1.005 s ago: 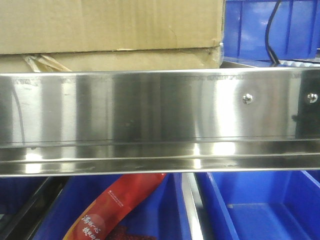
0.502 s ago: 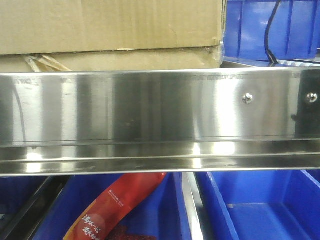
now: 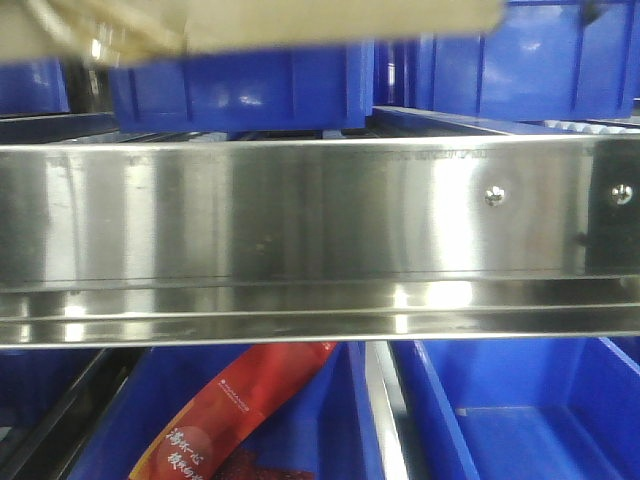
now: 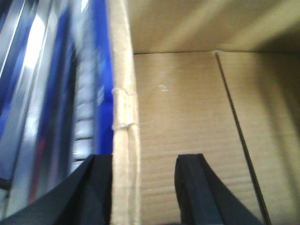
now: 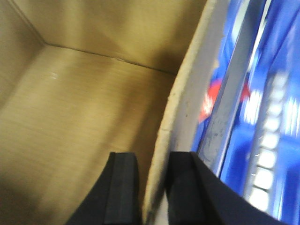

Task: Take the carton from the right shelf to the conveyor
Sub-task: 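Lift the brown carton off the shelf with both grippers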

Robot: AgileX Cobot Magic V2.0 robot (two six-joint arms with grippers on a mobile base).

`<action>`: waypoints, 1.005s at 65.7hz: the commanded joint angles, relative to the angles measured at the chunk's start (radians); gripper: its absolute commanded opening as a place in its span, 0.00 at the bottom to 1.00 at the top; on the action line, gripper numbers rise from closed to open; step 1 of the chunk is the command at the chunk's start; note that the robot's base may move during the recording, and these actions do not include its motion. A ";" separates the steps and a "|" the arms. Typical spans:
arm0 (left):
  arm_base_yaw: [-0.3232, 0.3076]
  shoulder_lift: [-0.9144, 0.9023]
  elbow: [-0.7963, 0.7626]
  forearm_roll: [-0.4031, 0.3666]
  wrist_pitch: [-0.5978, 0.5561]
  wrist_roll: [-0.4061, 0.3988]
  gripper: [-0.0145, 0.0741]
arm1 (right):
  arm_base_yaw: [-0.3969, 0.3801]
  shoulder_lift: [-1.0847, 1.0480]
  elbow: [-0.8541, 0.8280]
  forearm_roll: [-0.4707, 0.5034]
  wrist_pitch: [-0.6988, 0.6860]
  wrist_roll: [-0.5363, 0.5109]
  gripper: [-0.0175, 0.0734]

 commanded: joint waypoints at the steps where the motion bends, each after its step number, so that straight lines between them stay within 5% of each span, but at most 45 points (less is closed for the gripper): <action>1: -0.049 -0.064 0.023 0.029 0.007 0.001 0.15 | -0.010 -0.102 0.065 -0.042 -0.024 -0.021 0.12; 24: -0.300 -0.221 0.228 0.107 0.007 -0.159 0.15 | -0.010 -0.381 0.387 -0.042 -0.024 -0.021 0.12; 32: -0.372 -0.224 0.243 0.202 0.007 -0.215 0.15 | -0.010 -0.418 0.472 -0.042 -0.044 -0.021 0.12; 66: -0.383 -0.222 0.243 0.223 0.007 -0.226 0.15 | -0.010 -0.418 0.507 -0.042 -0.149 -0.021 0.12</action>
